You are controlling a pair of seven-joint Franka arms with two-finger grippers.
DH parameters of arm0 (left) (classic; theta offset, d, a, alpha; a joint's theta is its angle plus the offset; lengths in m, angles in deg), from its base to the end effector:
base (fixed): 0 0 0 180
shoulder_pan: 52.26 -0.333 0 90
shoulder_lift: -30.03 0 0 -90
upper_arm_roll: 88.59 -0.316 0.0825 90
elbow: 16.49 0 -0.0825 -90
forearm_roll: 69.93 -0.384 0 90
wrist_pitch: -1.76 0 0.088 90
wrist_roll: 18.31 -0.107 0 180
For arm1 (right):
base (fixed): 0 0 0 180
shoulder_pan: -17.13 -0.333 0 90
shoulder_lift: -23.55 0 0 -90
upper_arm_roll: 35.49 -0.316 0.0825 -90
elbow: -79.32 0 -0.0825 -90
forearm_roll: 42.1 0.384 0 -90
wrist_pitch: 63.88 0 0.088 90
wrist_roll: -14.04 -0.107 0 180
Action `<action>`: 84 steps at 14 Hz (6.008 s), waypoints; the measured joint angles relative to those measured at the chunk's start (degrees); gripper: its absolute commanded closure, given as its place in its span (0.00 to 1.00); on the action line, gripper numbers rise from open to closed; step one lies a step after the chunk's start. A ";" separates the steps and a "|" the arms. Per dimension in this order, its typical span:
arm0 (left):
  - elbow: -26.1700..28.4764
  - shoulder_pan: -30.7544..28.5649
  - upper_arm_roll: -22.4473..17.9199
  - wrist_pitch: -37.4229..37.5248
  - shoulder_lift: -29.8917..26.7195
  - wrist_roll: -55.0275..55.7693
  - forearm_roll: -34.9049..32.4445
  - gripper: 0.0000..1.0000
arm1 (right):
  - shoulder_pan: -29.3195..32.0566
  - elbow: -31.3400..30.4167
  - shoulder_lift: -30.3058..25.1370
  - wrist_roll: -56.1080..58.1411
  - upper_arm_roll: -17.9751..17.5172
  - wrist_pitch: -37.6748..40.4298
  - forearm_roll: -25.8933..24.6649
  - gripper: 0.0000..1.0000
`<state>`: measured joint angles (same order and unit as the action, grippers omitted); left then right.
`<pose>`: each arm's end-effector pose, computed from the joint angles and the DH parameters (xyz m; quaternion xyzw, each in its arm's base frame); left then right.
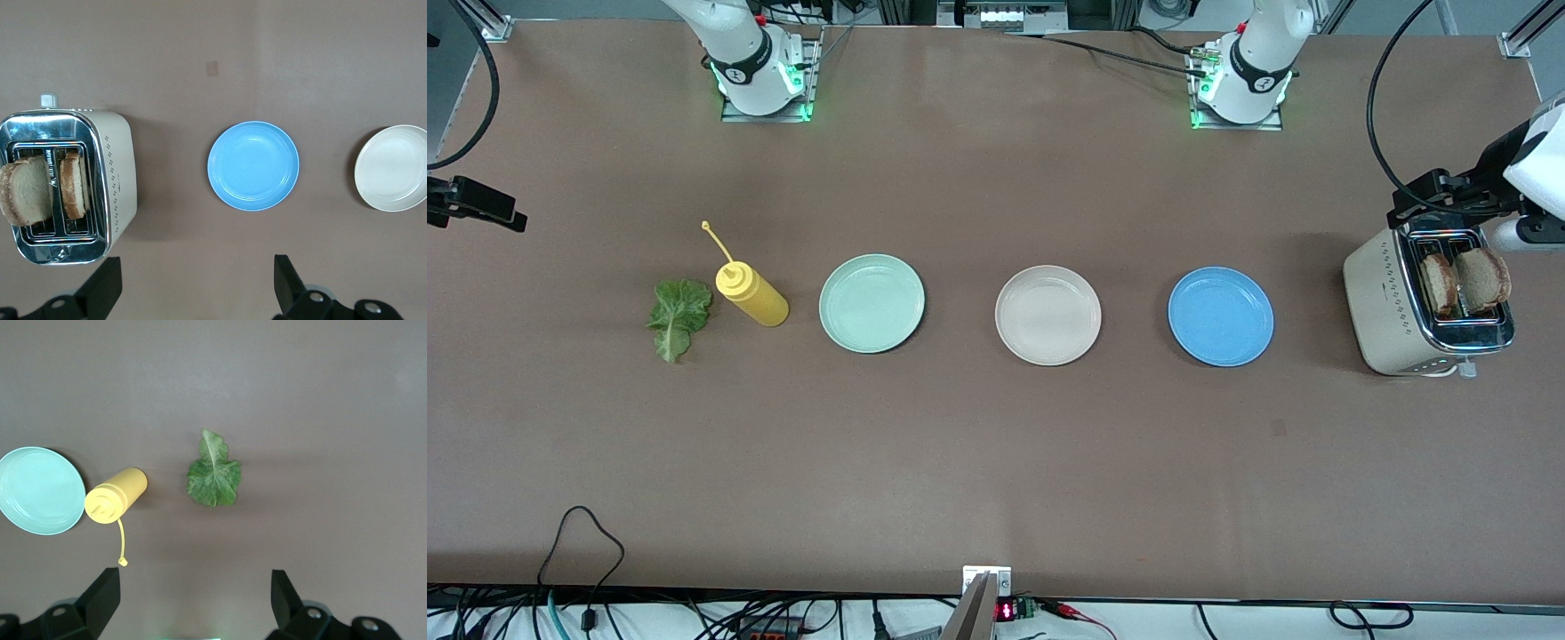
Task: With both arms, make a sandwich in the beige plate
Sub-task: 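Move the left gripper toward the bread slices in the toaster, then lower the left gripper and grasp the outer bread slice, then lift the bread slice out and carry it toward the beige plate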
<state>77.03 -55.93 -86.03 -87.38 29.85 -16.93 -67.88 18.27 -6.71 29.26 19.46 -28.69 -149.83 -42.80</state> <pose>0.5496 0.0067 0.5962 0.9989 0.0221 -0.0367 0.0177 0.5712 -0.0776 0.5951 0.9984 -0.0221 -0.0512 0.0061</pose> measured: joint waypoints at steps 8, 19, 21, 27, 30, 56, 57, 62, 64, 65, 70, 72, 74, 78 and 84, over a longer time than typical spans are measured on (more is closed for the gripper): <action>0.73 -0.05 0.28 0.12 0.10 0.50 -0.02 0.00 | -0.02 0.00 -0.02 0.00 0.00 0.02 0.00 0.00; 1.47 -13.20 -0.53 -0.52 12.66 -9.51 -5.97 0.00 | -0.04 -0.08 4.76 0.26 0.02 1.25 1.58 0.00; 1.46 -13.95 -0.51 -0.96 14.68 -9.82 -6.33 0.00 | 0.01 -0.07 5.07 0.27 0.05 1.83 1.58 0.00; 1.45 -15.66 -0.46 -3.94 20.47 -10.70 -6.34 0.00 | 0.05 -0.07 5.16 0.28 0.10 2.37 1.58 0.00; 1.45 -15.68 -0.42 -3.95 21.30 -10.70 -6.34 0.24 | 0.03 -0.07 5.20 0.30 0.10 2.56 1.58 0.00; -10.21 -16.54 0.56 10.38 22.08 -10.81 -6.36 0.99 | 0.03 -0.07 5.24 0.32 0.10 4.70 1.58 0.00; -12.06 -16.33 0.74 13.03 21.97 -10.81 -6.36 0.99 | 0.03 -0.07 5.25 0.32 0.10 4.71 1.58 0.00; -17.83 -12.68 1.24 21.64 21.44 -10.77 -6.36 0.99 | 0.03 -0.07 5.25 0.32 0.11 4.72 1.59 0.00; -18.85 -8.94 1.43 23.73 20.67 -10.76 -6.33 0.99 | 0.07 -0.06 5.25 0.32 0.12 4.72 1.59 0.00; -18.96 -6.53 1.59 24.90 20.38 -10.75 -6.22 0.99 | 0.08 -0.07 5.25 0.32 0.15 4.72 1.59 0.00; -18.68 2.66 8.17 25.51 20.93 -6.33 -3.36 0.99 | 0.09 -0.08 5.32 0.46 0.19 4.74 1.59 0.00; -18.56 6.25 9.22 24.18 21.56 -3.66 -1.88 0.99 | 0.12 -0.08 5.84 1.50 0.21 4.76 1.60 0.00; -18.51 9.88 9.44 22.18 22.43 -1.32 -1.44 1.00 | 0.11 -0.08 6.65 2.05 0.21 4.75 1.67 0.00; -17.71 13.96 9.46 15.06 26.45 2.00 6.50 0.99 | 0.94 -0.17 10.57 7.72 0.48 3.64 7.67 0.00; -8.06 14.14 9.28 -1.85 30.51 2.27 19.09 0.99 | 3.26 0.01 13.50 12.08 0.76 2.64 11.00 0.00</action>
<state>68.97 -41.79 -76.75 -89.24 60.36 -14.66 -48.79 21.53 -6.70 42.75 31.54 -27.92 -147.19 -31.80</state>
